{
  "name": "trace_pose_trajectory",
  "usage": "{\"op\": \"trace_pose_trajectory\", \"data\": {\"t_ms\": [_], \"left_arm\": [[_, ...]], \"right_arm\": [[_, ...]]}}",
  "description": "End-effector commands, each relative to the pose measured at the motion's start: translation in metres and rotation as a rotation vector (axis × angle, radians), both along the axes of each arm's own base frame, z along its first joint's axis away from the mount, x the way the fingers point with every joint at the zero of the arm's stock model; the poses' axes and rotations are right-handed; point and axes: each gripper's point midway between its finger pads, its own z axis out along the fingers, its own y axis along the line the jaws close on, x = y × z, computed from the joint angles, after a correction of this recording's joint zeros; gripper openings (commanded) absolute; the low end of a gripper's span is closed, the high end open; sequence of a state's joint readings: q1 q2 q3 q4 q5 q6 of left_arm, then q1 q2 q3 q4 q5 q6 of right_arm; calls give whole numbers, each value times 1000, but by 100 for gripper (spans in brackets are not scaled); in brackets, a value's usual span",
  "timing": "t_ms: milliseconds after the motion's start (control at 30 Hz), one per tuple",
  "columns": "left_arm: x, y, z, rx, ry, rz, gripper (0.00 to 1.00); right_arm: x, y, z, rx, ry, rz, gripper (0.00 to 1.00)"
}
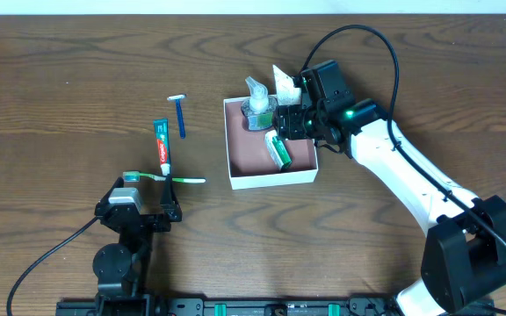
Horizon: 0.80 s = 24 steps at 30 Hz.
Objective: Pack container
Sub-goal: 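Lower the soap box into the box's right side and release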
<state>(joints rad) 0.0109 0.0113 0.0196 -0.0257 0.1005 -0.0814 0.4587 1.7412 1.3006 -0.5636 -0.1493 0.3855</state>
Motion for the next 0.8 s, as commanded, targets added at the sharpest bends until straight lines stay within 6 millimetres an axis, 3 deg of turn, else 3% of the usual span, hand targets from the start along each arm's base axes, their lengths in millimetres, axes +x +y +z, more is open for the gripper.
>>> {"op": "trace_pose_trajectory", "data": {"t_ms": [0, 433, 767], "left_arm": [[-1, -3, -17, -7, 54, -14, 98], [-1, -3, -17, -7, 54, -14, 98], [-1, -3, -17, -7, 54, -14, 98]], "right_arm": [[-6, 4, -13, 8, 53, 20, 82], [-32, 28, 26, 97, 38, 111, 81], [-37, 26, 45, 97, -11, 126, 81]]}}
